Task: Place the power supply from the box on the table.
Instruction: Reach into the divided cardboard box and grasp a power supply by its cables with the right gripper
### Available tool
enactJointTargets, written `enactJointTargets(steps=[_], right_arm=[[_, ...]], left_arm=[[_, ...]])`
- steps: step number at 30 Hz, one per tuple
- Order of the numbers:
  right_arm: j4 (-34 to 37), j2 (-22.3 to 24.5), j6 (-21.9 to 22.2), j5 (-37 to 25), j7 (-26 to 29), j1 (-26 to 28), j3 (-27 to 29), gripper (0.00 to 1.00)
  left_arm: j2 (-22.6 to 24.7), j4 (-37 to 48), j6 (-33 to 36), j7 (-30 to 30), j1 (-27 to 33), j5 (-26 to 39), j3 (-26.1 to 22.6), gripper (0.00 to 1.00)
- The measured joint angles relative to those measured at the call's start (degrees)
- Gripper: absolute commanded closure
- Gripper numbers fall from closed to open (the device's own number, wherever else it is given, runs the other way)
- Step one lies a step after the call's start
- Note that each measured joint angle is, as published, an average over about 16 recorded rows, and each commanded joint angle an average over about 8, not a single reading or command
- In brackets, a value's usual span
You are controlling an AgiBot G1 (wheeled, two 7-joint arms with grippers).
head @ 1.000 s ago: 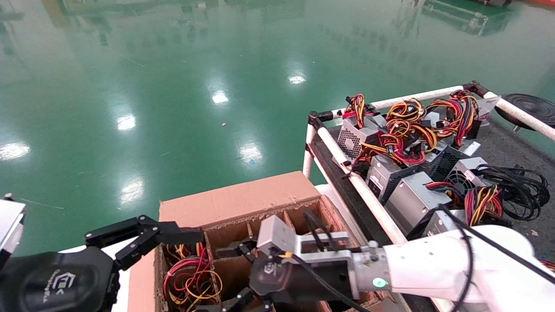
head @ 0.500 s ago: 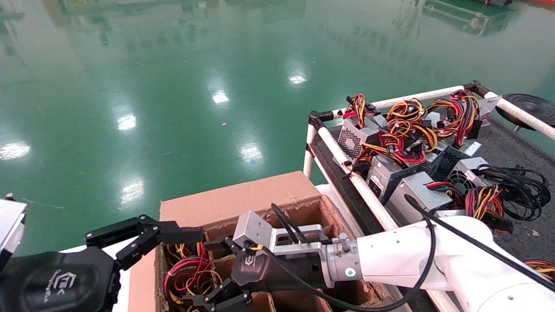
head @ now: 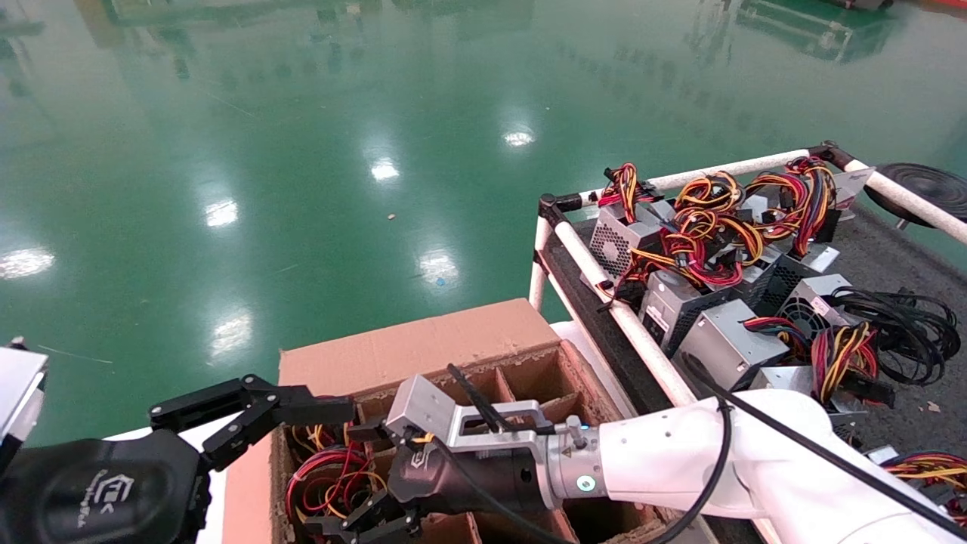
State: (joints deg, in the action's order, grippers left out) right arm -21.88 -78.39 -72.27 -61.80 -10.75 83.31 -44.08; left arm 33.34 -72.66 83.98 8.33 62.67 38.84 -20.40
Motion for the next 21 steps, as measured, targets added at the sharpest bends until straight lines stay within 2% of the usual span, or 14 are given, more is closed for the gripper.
enactJointTargets(steps=[10,16,18,19,21], right_arm=[[-3.53,0.02,9.0,3.88,1.8,-0.89,-5.88,0.0],[-5.48,0.15,12.65,6.44,2.91,-1.53,-9.06,0.01],[-6.0,0.21,13.24,7.33,3.23,-1.69,-10.01,0.07],[-6.21,0.24,13.41,7.78,3.36,-1.75,-10.44,0.13],[-6.51,0.3,13.6,8.7,3.58,-1.81,-11.23,0.36]], left_arm=[[0.0,0.0,0.0,0.0,0.0,0.0,-0.01,0.0],[0.0,0.0,0.0,-0.01,0.0,-0.01,-0.01,0.0],[0.0,0.0,-0.01,-0.01,0.0,-0.01,-0.01,0.0],[-0.01,0.0,-0.01,-0.01,0.0,-0.01,-0.01,0.0],[-0.01,0.0,-0.01,-0.01,0.0,-0.01,-0.02,0.0]])
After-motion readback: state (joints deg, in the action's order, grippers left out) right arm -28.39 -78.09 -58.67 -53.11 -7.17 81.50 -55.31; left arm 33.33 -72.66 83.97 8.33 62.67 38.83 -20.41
